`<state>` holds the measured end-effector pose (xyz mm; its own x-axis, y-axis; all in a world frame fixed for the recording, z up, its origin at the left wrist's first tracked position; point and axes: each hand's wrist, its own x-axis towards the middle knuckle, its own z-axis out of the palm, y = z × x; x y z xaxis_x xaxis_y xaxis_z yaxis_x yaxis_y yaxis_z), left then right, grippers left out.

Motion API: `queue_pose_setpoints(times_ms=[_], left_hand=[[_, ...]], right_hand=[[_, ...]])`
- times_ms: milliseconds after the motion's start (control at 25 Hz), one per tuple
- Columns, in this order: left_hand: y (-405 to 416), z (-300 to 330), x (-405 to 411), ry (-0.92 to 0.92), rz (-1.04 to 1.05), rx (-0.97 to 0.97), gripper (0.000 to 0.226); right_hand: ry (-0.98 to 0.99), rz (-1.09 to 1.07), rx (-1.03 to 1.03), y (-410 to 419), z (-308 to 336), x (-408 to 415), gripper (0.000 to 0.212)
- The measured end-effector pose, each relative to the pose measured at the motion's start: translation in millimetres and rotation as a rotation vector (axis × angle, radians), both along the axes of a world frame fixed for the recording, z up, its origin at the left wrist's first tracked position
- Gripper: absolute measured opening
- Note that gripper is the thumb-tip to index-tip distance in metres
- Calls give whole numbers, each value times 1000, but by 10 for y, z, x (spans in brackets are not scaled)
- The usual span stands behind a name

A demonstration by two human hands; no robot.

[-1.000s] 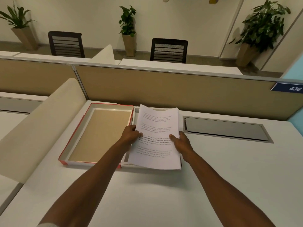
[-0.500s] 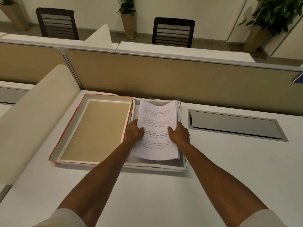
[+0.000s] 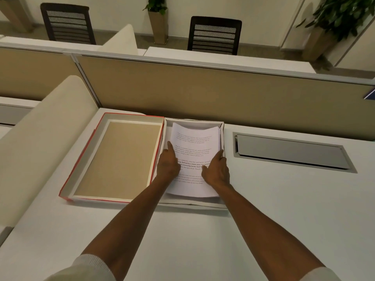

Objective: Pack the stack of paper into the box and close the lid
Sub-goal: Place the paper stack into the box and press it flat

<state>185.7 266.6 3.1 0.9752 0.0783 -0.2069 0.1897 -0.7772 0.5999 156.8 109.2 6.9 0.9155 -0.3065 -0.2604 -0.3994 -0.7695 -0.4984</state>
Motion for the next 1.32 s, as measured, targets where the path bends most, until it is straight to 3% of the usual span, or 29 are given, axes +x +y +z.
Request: queue_pose_setpoints(times_ms=[160, 280, 400, 680, 920, 1080, 1200, 1320], left_hand=[[-13, -49, 3, 42, -24, 37, 75], [-43, -54, -64, 43, 18, -62, 66], [-29, -145, -152, -49, -53, -3, 61], [35, -321, -320, -6, -82, 35, 79], [8, -381, -308, 1, -88, 29, 82], [17, -373, -280, 18, -107, 87, 82], [-15, -379, -283, -17, -127, 166, 83], [-54, -374, -316, -105, -167, 262, 77]], right_hand=[[24, 13, -12, 64, -27, -20, 98], [42, 16, -84, 118, -101, -45, 93], [28, 13, -145, 138, -191, -62, 90], [13, 65, -199, 97, -269, -68, 80], [71, 75, -122, 14, -201, -35, 76], [72, 126, -168, 12, -151, -63, 87], [-36, 107, -208, 118, -120, -68, 96], [-90, 169, -199, 180, -118, -144, 83]])
